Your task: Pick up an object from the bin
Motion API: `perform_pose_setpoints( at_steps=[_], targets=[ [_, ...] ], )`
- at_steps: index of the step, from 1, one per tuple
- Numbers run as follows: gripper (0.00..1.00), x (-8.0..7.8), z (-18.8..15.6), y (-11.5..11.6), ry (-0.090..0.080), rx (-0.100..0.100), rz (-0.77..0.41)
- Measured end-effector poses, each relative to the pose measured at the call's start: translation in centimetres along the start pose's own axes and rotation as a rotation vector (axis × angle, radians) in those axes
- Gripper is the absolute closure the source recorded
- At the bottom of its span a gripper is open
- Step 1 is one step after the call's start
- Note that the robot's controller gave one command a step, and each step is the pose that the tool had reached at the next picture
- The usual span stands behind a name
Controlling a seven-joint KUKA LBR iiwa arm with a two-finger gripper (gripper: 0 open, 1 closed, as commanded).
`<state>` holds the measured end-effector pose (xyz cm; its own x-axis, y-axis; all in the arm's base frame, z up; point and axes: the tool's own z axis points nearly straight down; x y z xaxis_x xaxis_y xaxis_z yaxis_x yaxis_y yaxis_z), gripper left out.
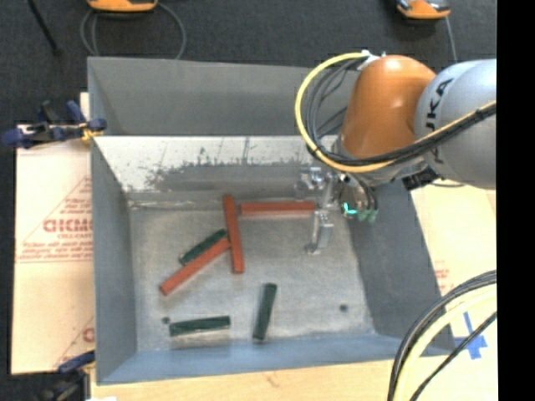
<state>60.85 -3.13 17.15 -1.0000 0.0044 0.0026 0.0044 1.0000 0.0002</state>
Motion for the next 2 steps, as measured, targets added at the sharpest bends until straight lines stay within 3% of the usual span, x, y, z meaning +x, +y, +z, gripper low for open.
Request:
perform_pose_setpoints(
  at_steps=[1,2],
  targets=[
    [0.00,-3.95,10.44,0.43,0.004,-0.002,0.074],
    [0.00,-4.00,10.34,0.34,-0.001,0.000,0.073]
  ],
)
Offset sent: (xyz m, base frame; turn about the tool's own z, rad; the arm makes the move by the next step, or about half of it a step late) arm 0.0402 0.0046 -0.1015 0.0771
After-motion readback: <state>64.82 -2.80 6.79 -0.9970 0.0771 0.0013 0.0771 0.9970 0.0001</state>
